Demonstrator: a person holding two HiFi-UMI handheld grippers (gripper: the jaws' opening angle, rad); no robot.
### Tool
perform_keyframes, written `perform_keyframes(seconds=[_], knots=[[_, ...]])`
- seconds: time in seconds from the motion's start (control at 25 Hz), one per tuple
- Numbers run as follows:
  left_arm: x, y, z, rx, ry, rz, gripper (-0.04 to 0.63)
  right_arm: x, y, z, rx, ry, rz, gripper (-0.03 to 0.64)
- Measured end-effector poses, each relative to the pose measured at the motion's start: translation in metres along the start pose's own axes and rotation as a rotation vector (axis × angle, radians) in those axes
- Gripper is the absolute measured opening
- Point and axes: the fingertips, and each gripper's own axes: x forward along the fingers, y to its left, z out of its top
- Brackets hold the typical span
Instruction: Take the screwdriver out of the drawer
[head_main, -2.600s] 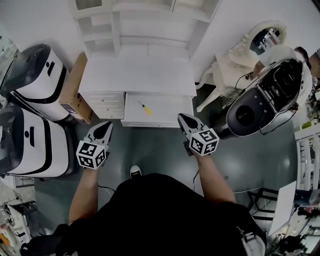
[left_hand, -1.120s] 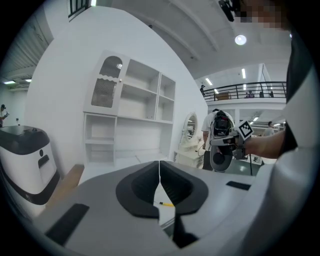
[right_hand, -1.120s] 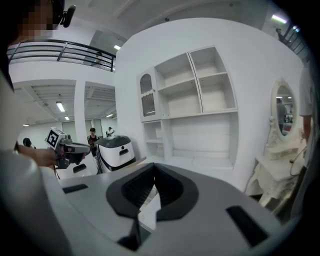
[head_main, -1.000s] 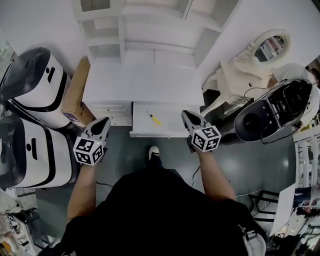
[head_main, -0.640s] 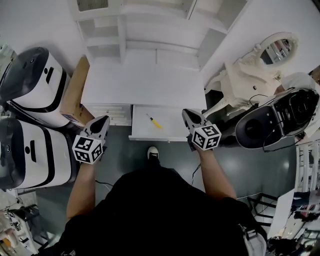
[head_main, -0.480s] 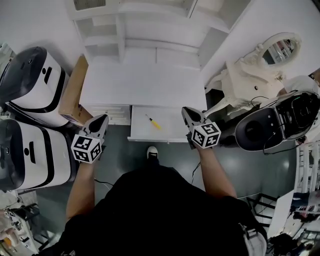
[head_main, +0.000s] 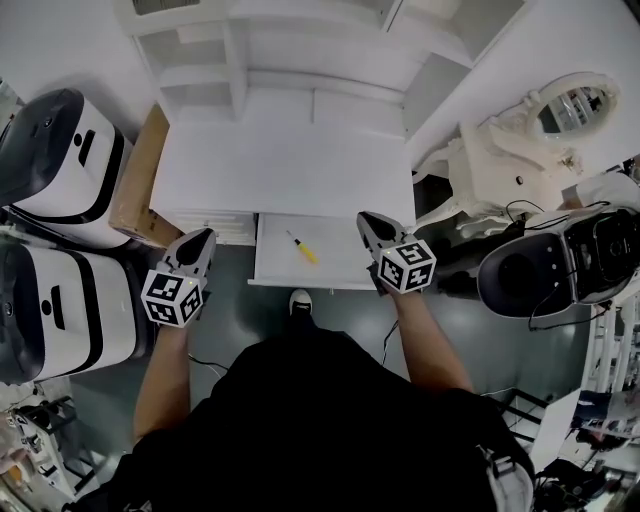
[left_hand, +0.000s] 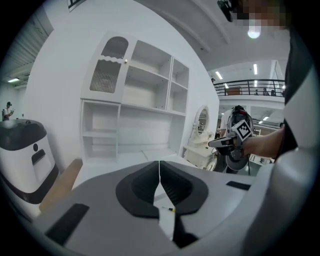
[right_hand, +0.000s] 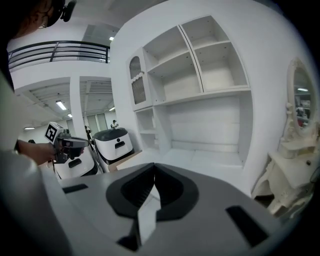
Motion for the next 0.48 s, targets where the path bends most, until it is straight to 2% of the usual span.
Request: perform_keyframes(seconds=[0.28,0.48], knots=[[0.025,0.004,-0.016,-0.029,0.043,0.002,0.021,0.039,-0.012,-0.043,0.017,0.099,0.044,0.014],[0.032,0.009,-0.021,-0.037,0.065,0.009,0.021,0.061,-0.001,-0.081,-0.025,0.194,0.119,0.015]])
